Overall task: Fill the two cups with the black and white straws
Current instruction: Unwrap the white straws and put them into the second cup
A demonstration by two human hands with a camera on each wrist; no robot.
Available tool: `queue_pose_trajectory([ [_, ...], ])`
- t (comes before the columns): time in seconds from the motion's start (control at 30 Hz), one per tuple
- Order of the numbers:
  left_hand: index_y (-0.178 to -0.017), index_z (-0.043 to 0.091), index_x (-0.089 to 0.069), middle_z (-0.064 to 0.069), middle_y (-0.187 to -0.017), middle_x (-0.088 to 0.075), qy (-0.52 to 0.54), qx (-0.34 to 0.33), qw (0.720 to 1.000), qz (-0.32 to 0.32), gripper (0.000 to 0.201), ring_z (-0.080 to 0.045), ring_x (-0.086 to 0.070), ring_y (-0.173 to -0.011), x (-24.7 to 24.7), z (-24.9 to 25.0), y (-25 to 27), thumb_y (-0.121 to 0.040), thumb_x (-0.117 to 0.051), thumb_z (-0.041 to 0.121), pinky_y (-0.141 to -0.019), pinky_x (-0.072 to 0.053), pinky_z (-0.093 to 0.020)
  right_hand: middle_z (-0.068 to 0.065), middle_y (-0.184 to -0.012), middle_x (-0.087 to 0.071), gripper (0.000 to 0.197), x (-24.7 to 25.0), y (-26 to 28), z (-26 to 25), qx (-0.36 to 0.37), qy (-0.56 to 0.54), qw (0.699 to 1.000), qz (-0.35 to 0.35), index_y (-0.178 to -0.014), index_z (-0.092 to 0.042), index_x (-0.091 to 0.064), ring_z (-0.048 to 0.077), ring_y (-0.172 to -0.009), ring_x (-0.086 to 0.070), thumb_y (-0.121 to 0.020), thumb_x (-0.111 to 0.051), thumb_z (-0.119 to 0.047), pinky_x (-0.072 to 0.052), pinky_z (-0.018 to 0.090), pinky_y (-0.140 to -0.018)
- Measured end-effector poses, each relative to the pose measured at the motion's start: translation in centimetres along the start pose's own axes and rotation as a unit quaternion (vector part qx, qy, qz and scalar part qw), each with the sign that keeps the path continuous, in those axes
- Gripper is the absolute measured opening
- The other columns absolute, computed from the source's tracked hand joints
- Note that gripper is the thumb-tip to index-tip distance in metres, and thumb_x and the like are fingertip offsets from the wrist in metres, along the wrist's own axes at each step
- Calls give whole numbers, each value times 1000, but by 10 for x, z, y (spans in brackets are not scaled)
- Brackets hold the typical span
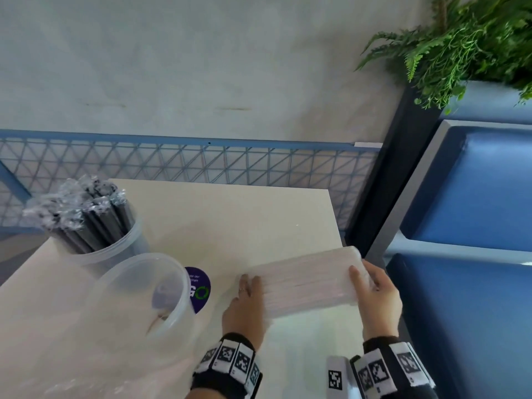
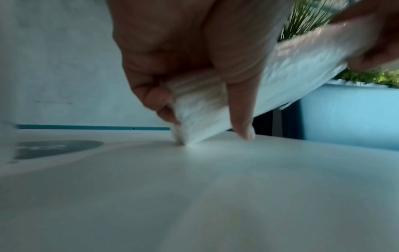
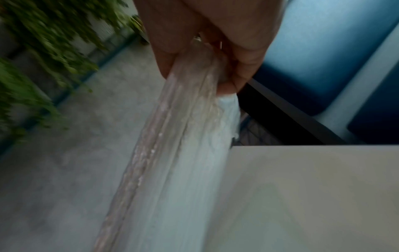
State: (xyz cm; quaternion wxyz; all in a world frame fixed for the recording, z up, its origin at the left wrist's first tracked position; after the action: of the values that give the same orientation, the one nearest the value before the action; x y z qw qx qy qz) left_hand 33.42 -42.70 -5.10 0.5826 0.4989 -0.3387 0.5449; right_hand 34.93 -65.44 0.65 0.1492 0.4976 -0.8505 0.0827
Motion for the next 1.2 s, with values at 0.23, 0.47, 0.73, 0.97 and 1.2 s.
queue_pose_trajectory([
  [0.23,-111,18,-49,0,-100,-62,167,-91,982,-16,44,-22,-62,-90,27,-18,69,-76,-65,38,-72,-47,-29,4,-99,-61,27,17,62,-75,153,-3,988,10,-112,-27,-65,4,-74,-52,-85,-63,-33,-42,18,-71],
  [0.47,-92,29,-56,4,-78,-62,440,-73,885,-132,33,-7,-56,-57,32,-56,135,-69,-79,34,-45,-41,-19,-2,-147,-27,87,-1,128,-77,190,81,978,-29,-143,-35,-28,19,-133,-24,-70,-74,-43,-16,20,-108],
  [0.73,-104,40,-54,19,-106,-64,407,-152,880,-192,54,6,-60,-97,59,-94,172,-57,-76,54,-85,-52,-19,-8,-140,-44,90,-18,183,-71,133,-158,965,-161,-140,-40,-22,14,-127,-47,-65,-70,-56,-42,51,-103],
  [0.97,-107,41,-50,19,-103,-65,470,-175,865,-12,63,10,-60,-94,105,-112,192,-54,-84,45,-75,-49,-10,-20,-128,-53,96,-44,242,-87,150,-189,956,-166,-142,-35,-21,0,-115,-55,-62,-68,-56,-47,42,-100],
  [1.2,-103,39,-51,16,-95,-67,466,-153,870,52,49,8,-62,-85,105,-152,208,-65,-82,35,-72,-52,-14,-10,-142,-19,95,-61,285,-108,311,3,950,3,-142,-39,-13,11,-135,-26,-67,-66,-58,-27,20,-110],
])
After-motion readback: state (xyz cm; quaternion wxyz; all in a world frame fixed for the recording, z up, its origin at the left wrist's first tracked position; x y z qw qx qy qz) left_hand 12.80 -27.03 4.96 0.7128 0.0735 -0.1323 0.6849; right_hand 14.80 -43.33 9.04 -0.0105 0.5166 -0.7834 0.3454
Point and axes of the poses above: each hand's wrist, its own y-axis away from the middle knuckle, its own x-axis out of the back of the hand, z = x × y, the point moved 4 cm from there along -y, towards the middle knuckle
